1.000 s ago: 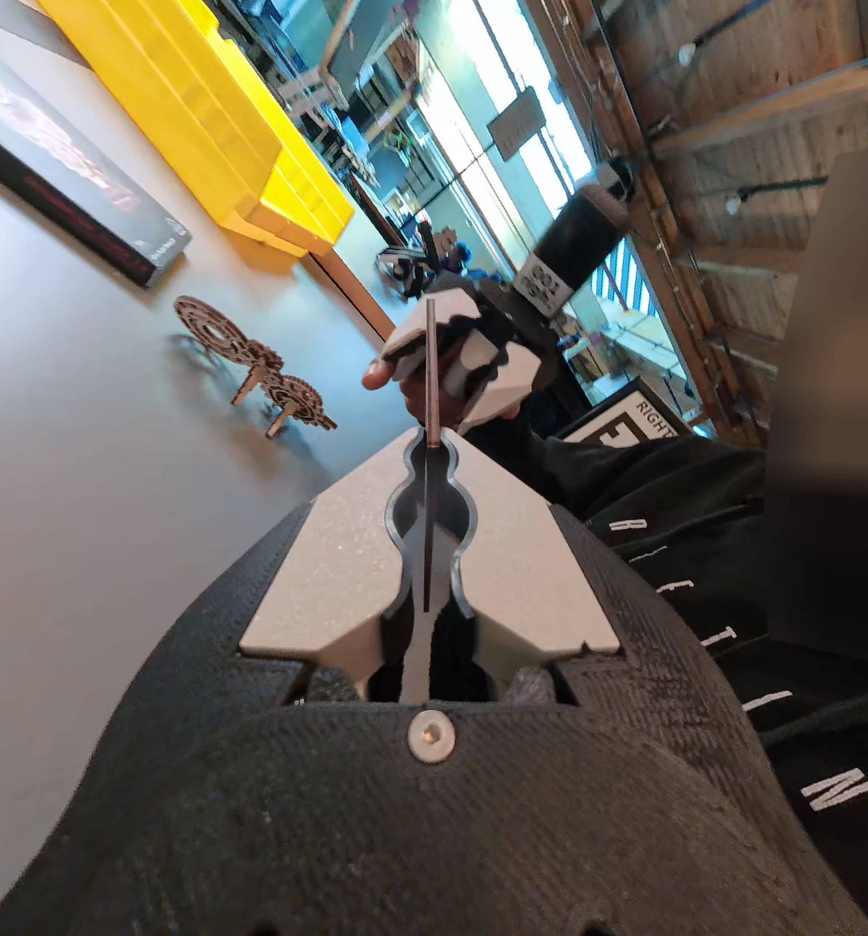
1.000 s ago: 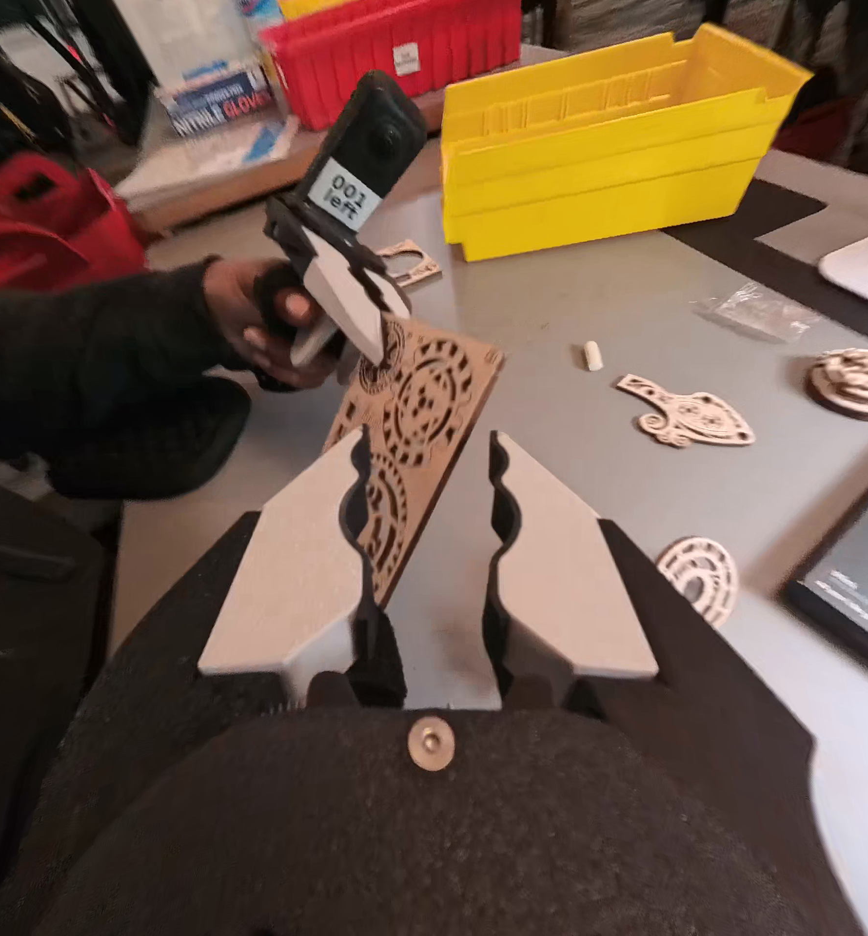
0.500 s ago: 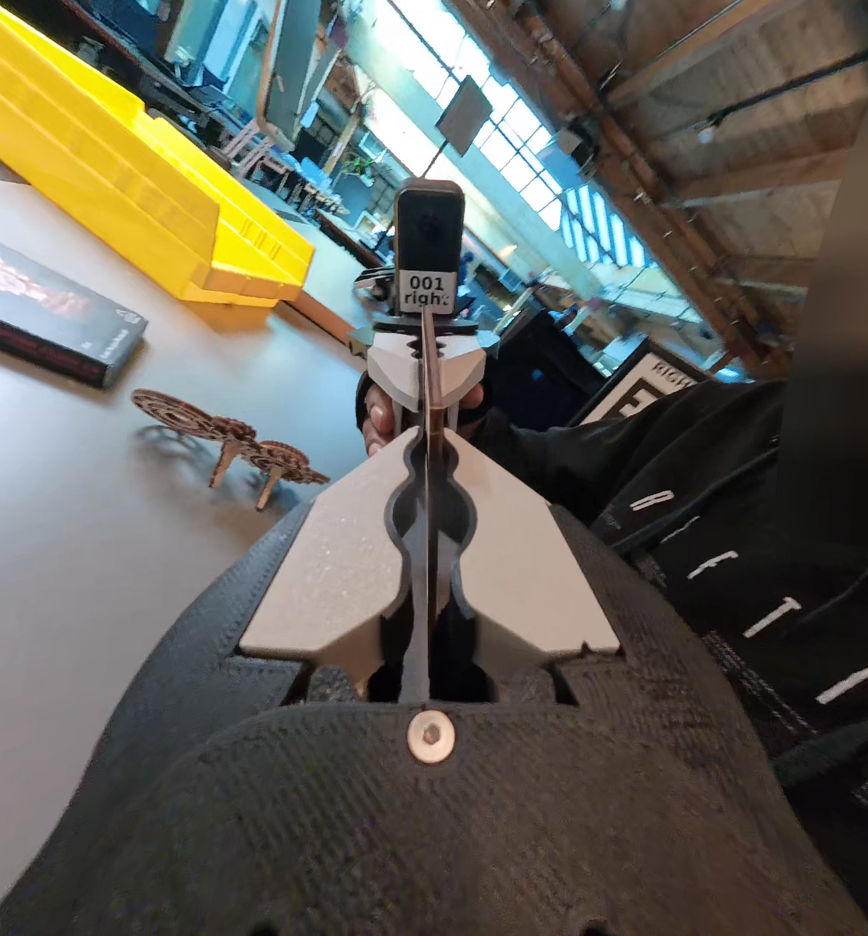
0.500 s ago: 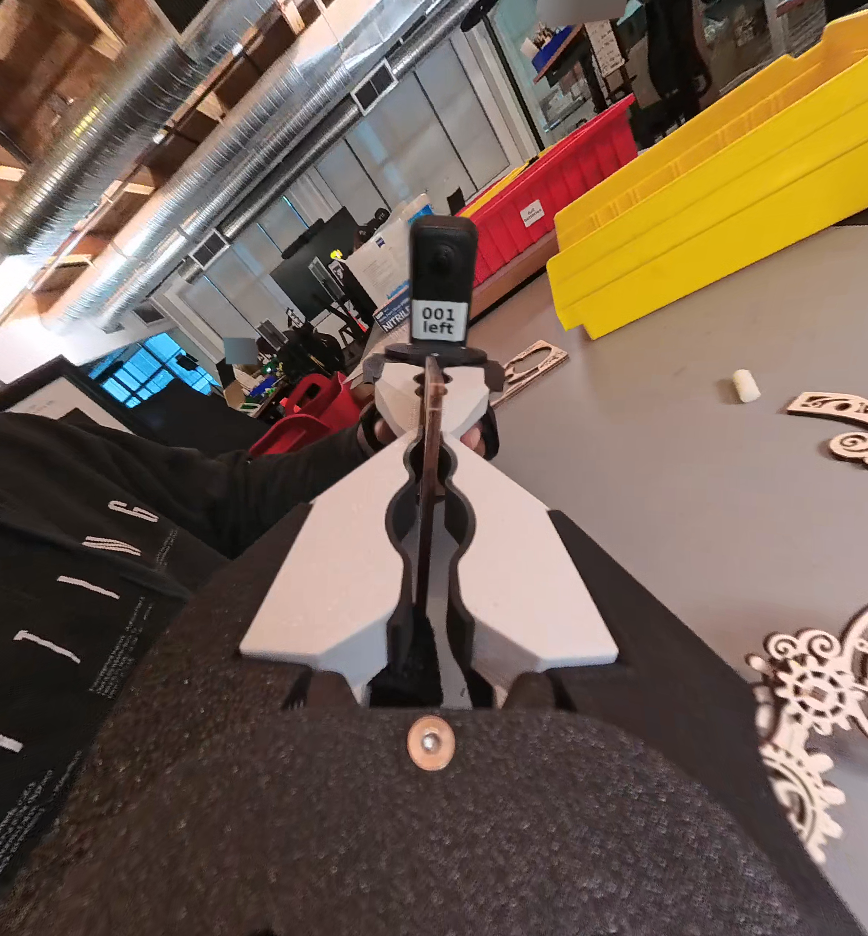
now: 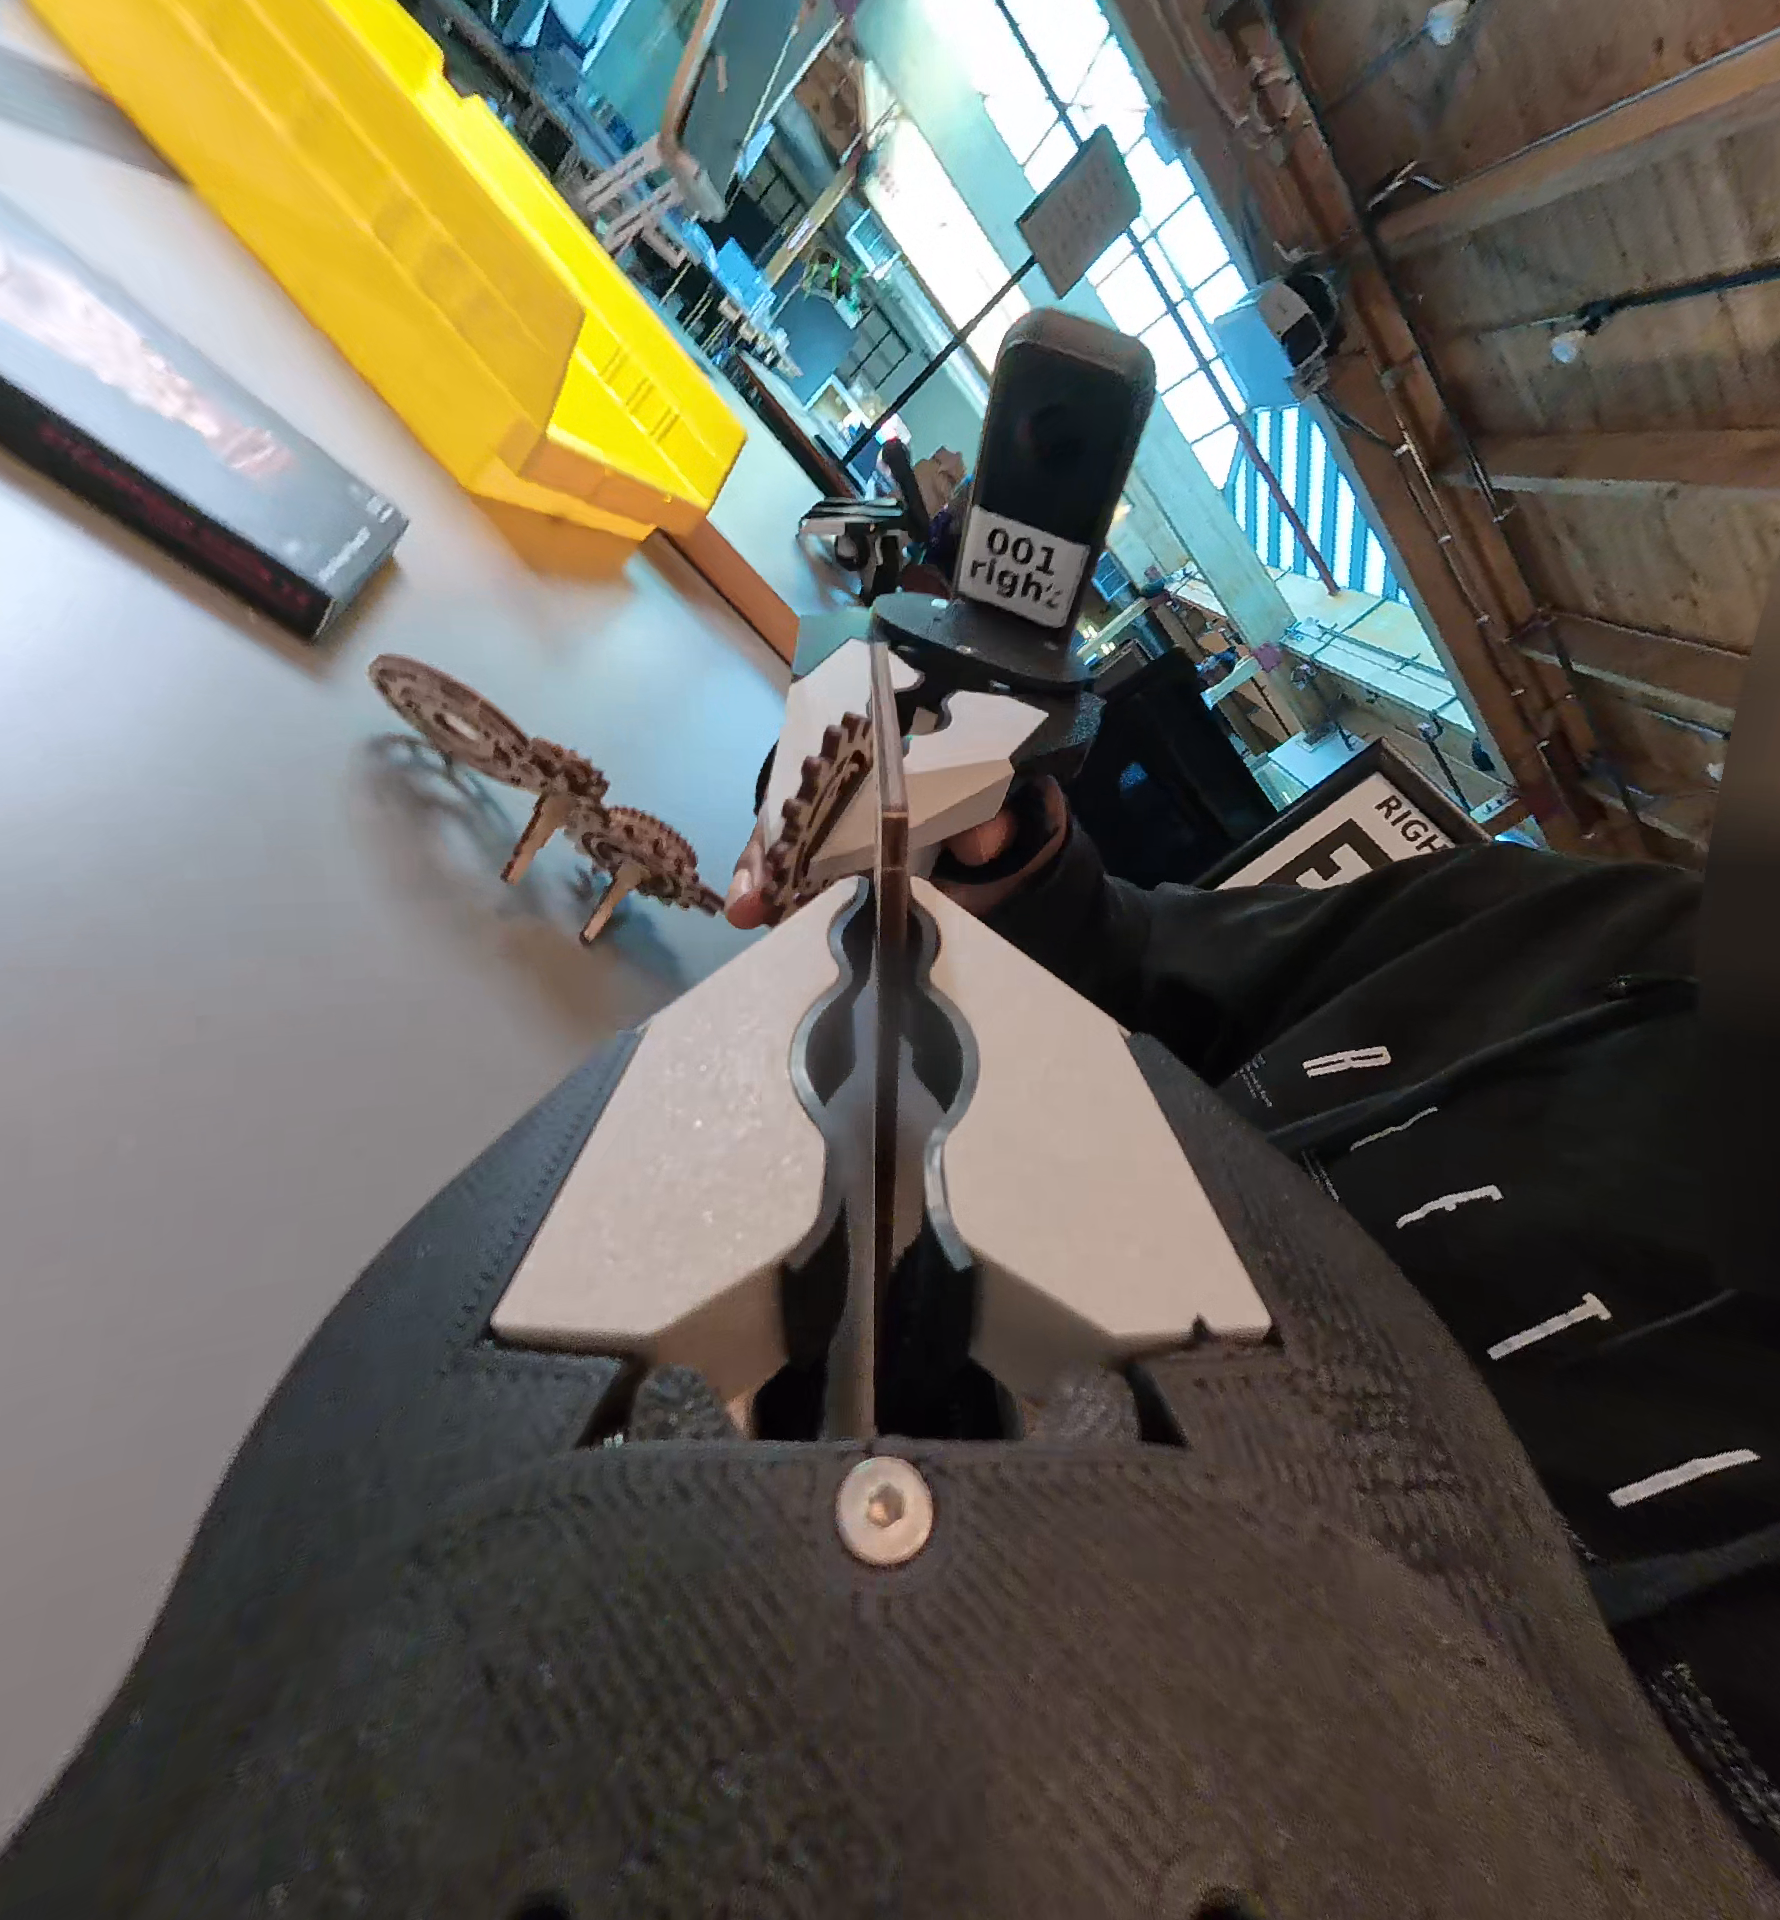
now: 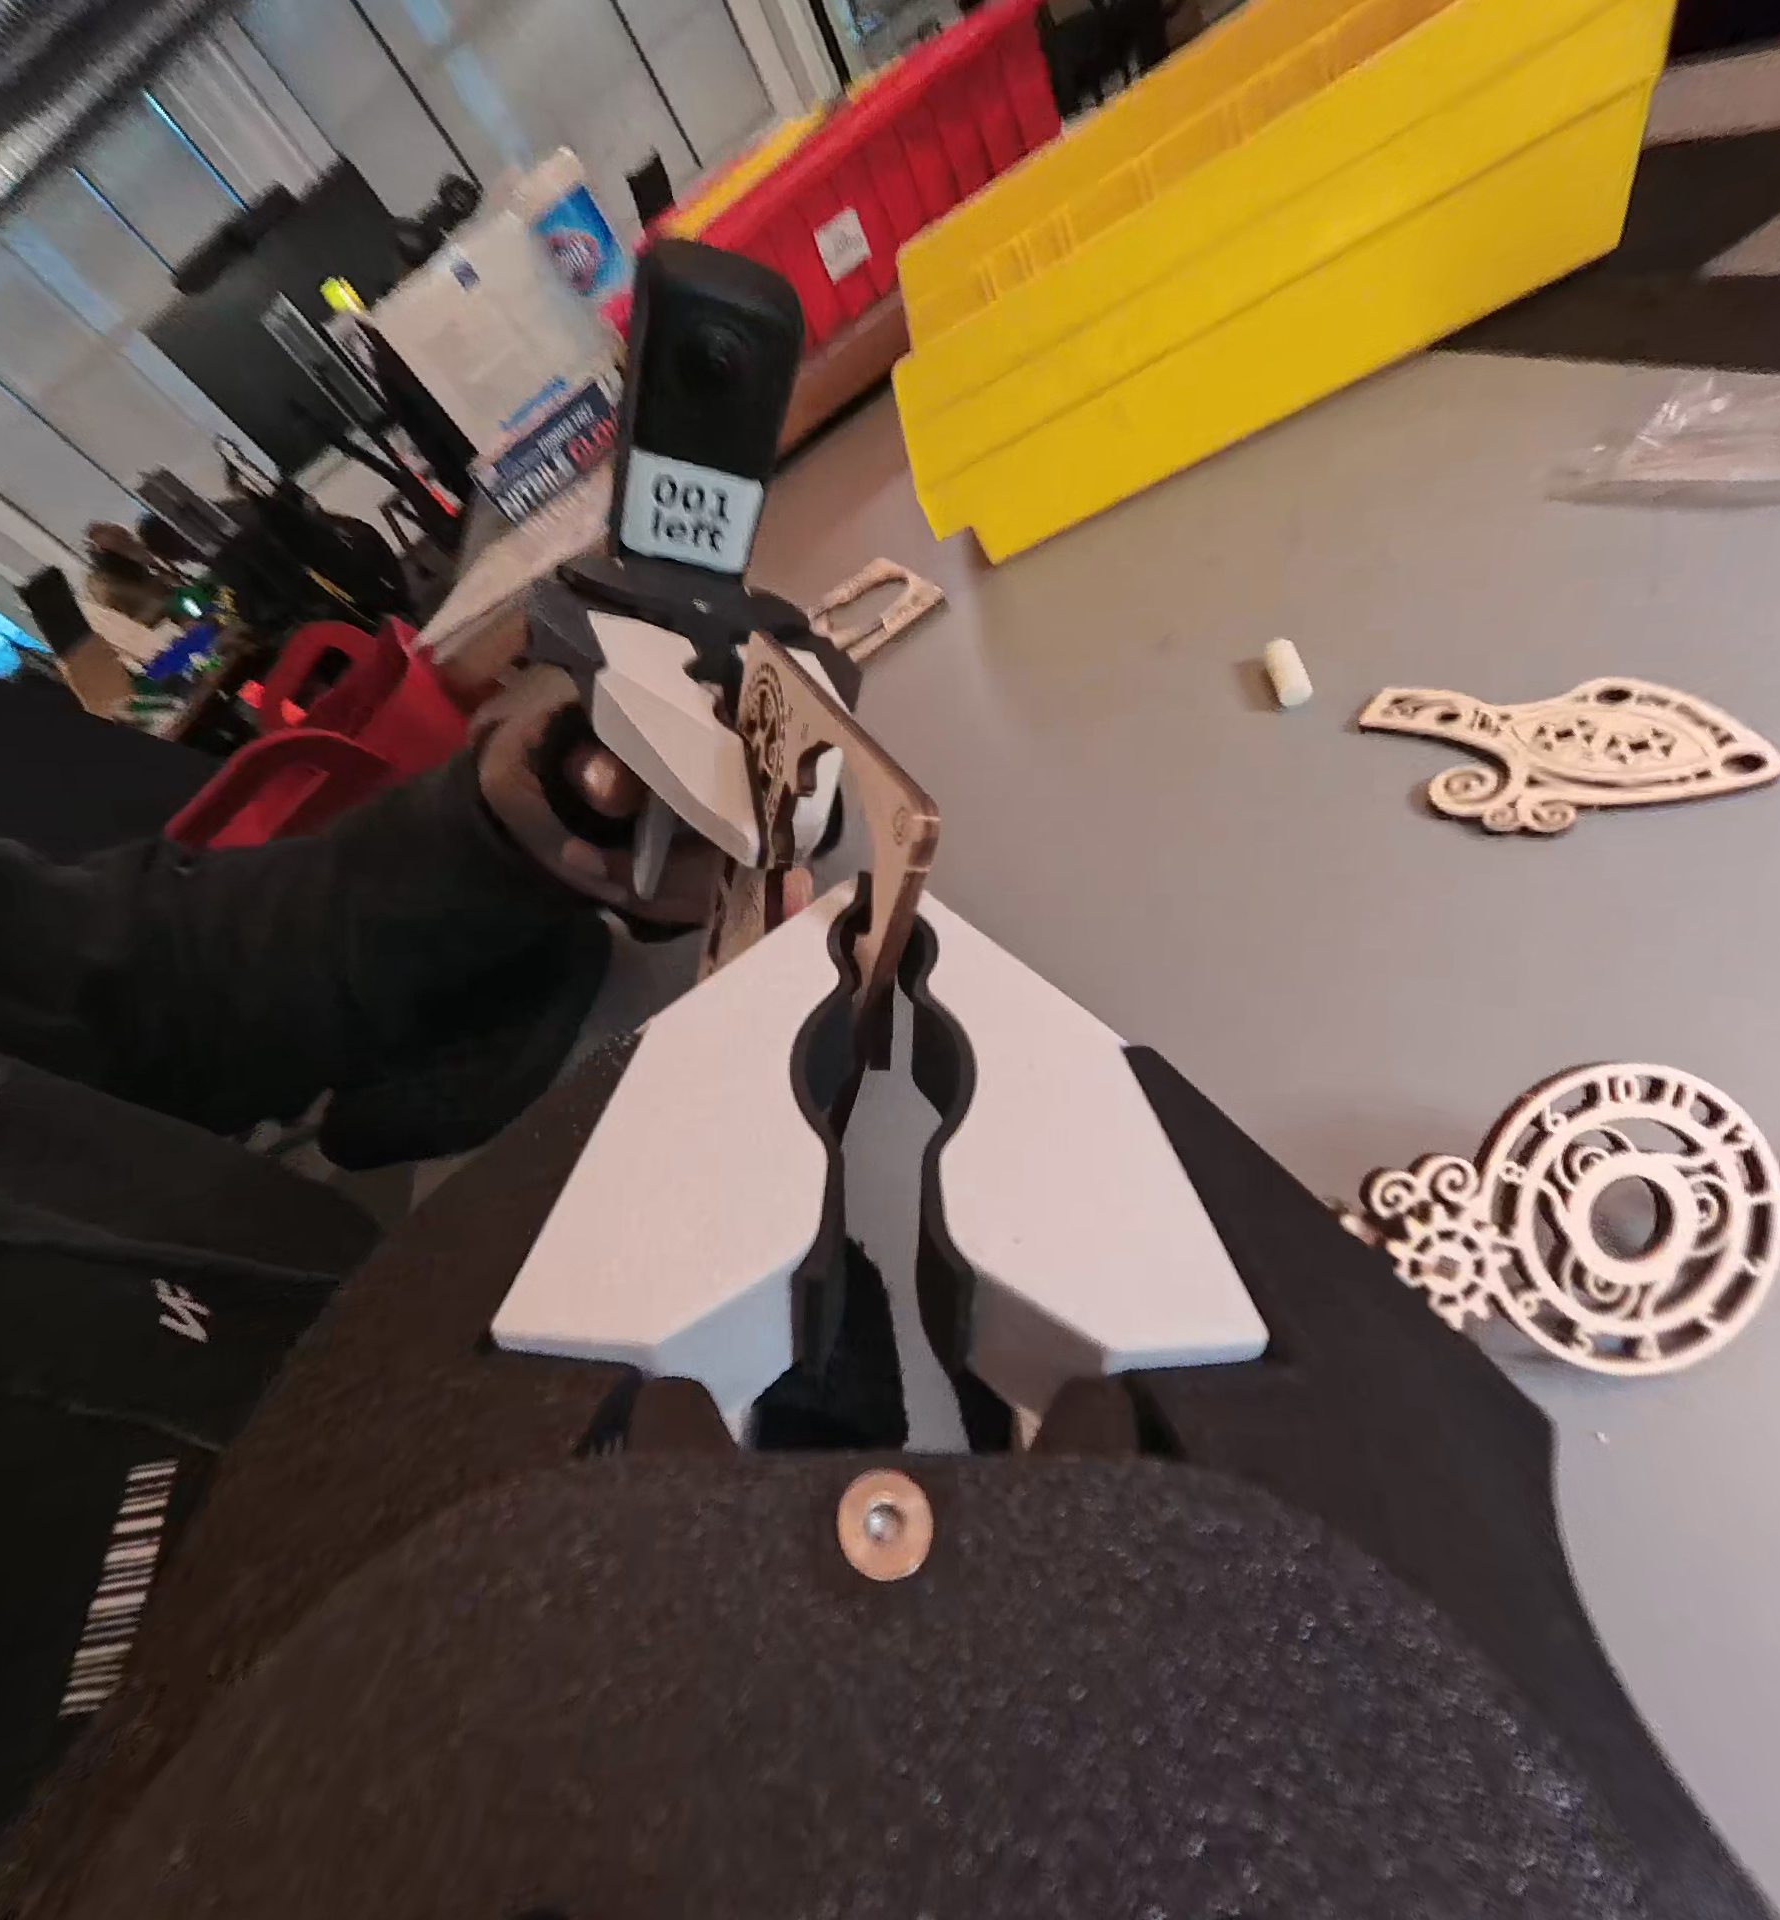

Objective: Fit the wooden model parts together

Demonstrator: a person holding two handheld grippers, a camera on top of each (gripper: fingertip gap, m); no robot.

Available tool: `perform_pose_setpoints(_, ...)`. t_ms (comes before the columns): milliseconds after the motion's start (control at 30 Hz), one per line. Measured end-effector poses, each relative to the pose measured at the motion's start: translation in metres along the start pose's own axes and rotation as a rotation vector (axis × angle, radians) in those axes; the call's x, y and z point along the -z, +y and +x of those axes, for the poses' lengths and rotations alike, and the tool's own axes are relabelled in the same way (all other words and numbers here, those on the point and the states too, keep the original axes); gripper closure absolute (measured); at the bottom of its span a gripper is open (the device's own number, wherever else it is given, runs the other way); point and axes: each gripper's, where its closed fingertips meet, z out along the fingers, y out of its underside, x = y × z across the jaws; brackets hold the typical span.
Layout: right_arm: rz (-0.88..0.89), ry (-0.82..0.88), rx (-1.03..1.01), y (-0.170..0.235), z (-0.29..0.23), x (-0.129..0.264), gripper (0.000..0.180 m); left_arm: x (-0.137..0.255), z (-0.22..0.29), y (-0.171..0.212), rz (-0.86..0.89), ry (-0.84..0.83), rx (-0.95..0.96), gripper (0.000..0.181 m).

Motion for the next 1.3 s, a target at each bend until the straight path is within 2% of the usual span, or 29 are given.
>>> perform_pose_setpoints(167,-0.182,0.089,0.054,0.012,0.016,-0.017,0.179,0.015,-0.016,0.001,0.005,-0.058,0.093,0.179)
perform_pose_setpoints(300,-0.228,0.232,0.221,-0.002,0.033,-0.024,0.156,0.027,-0.026,-0.001,0.06,-0.062,0.135,0.179)
perform_pose_setpoints(367,-0.215,0.267,0.265,-0.012,0.038,-0.021,0.144,0.033,-0.031,-0.003,0.089,-0.064,0.158,0.18)
perform_pose_setpoints(433,-0.154,0.281,0.278,-0.026,0.04,-0.011,0.141,0.038,-0.037,-0.004,0.102,-0.085,0.16,0.18)
perform_pose_setpoints(567,-0.061,0.242,0.254,-0.037,0.029,0.013,0.14,0.042,-0.039,-0.009,0.136,-0.083,0.154,0.179)
perform_pose_setpoints(767,-0.13,0.072,0.132,0.017,-0.002,0.002,0.133,0.041,-0.023,-0.026,0.24,0.0,0.103,0.18)
perform_pose_setpoints(833,-0.132,0.023,0.107,0.025,-0.009,-0.009,0.134,0.039,-0.014,-0.032,0.28,0.043,0.088,0.18)
perform_pose_setpoints(867,-0.134,-0.005,0.102,0.028,-0.012,-0.014,0.14,0.038,-0.01,-0.033,0.293,0.057,0.078,0.18)
perform_pose_setpoints(933,-0.135,-0.062,0.086,0.029,-0.017,-0.018,0.163,0.036,-0.006,-0.035,0.31,0.063,0.047,0.179)
perform_pose_setpoints(1033,-0.093,-0.177,0.025,0.02,-0.029,-0.013,0.176,0.04,0.003,-0.037,0.318,0.079,-0.011,0.179)
perform_pose_setpoints(1167,-0.009,-0.265,-0.02,-0.003,-0.036,0.002,0.179,0.032,0.018,-0.027,0.242,0.138,-0.069,0.162)
perform_pose_setpoints(1300,0.063,-0.328,-0.088,-0.021,-0.039,0.014,0.179,0.018,0.027,-0.011,0.157,0.193,-0.067,0.163)
